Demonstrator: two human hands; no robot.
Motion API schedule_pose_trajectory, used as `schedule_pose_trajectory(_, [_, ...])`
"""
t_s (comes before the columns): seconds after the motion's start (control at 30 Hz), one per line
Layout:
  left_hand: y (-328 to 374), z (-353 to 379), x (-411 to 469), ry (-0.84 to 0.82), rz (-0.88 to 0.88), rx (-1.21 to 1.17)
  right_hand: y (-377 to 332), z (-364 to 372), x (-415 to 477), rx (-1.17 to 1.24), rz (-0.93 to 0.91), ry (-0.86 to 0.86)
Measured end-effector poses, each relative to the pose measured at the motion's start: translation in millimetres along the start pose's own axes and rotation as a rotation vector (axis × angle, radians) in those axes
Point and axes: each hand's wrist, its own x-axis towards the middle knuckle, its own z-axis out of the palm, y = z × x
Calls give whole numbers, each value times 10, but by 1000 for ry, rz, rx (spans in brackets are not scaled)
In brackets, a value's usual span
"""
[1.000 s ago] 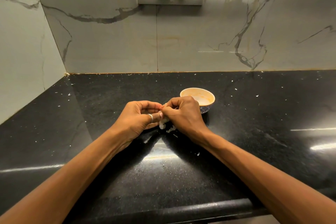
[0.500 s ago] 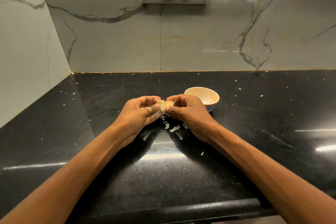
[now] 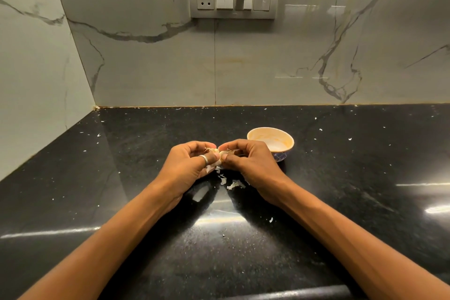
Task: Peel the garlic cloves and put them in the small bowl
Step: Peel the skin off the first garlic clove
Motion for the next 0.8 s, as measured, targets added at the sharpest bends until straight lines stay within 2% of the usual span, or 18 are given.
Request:
schedule_pose_trajectory(0.37, [-22,-1,6,-1,13,53,35,17,3,-297,-83,87])
schedule_pose_trajectory(0.53, [-25,-13,-21,-36,25,111,1,19,-9,-436,-137,63])
schedule_pose_trajectory(0.67, [-7,-7,-50,-47,39,143,6,27,-10,-457,-162,72])
schedule_pose_trajectory(0.8, [-10,3,-43,-32,42,151,35,10,-14,-363,-138,49])
